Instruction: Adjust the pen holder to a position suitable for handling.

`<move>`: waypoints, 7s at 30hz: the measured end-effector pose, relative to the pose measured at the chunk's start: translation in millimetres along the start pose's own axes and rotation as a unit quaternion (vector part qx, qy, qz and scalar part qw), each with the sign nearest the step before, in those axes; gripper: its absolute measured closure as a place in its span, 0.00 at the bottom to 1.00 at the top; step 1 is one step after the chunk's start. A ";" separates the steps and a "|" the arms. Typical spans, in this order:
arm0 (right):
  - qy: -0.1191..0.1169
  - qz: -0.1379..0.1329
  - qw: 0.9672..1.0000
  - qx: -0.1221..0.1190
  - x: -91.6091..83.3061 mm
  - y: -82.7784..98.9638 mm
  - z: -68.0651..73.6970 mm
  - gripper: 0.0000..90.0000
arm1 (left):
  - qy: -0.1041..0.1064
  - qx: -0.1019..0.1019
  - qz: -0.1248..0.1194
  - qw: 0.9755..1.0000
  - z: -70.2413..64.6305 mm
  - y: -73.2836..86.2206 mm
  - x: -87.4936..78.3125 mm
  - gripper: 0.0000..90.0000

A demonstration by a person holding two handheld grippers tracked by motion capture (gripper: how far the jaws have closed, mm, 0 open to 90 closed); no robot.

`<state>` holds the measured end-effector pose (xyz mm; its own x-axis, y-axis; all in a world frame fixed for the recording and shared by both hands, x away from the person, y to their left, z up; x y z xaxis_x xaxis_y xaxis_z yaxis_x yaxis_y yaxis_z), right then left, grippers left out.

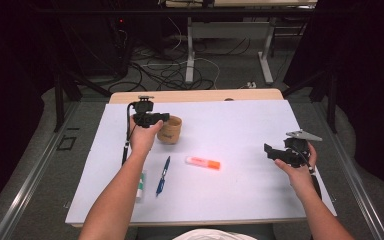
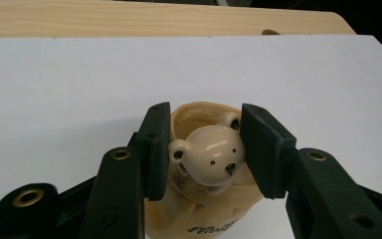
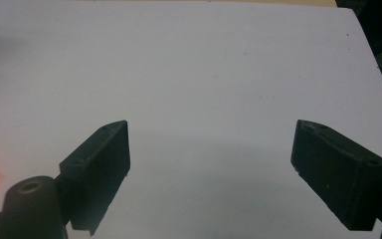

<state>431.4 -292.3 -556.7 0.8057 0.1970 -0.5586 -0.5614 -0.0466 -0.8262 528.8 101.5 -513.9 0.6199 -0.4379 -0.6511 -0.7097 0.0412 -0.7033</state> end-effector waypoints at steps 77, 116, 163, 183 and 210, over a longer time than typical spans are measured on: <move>-0.020 0.007 1.000 -0.019 4.0 4.3 11.7 0.17 | 0.040 -0.063 0.006 0.997 -84.6 46.8 29.1 0.63; -0.037 0.005 0.996 -0.081 4.5 6.1 27.4 0.21 | 0.056 -0.015 -0.019 0.998 -55.8 50.4 -7.4 0.38; -0.187 0.042 0.953 -0.234 10.0 24.0 107.1 0.43 | 0.046 0.104 -0.041 0.993 -8.6 89.1 -50.7 0.21; -0.228 0.069 0.932 -0.273 19.6 22.8 144.9 0.37 | 0.023 0.122 -0.040 0.991 0.0 89.6 -51.8 0.21; -0.247 0.196 0.859 -0.403 48.9 22.0 184.3 0.53 | 0.029 0.126 -0.028 0.991 -1.7 94.3 -48.2 0.21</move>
<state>423.6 -103.2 -588.8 0.2944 0.3934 -0.8710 -0.2992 -0.8276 -0.4749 431.5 124.9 -548.3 0.6308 -0.4961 -0.5966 -0.5641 0.2348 -0.7916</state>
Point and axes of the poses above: each handheld gripper's, and its own axes: x roughly forward along the jaws, y roughly out of its underside, z roughly to its left, the point moved 8 cm from there along x, roughly forward along the jaws, and after that the axes turned 1 degree about y, right-handed, at the moved point
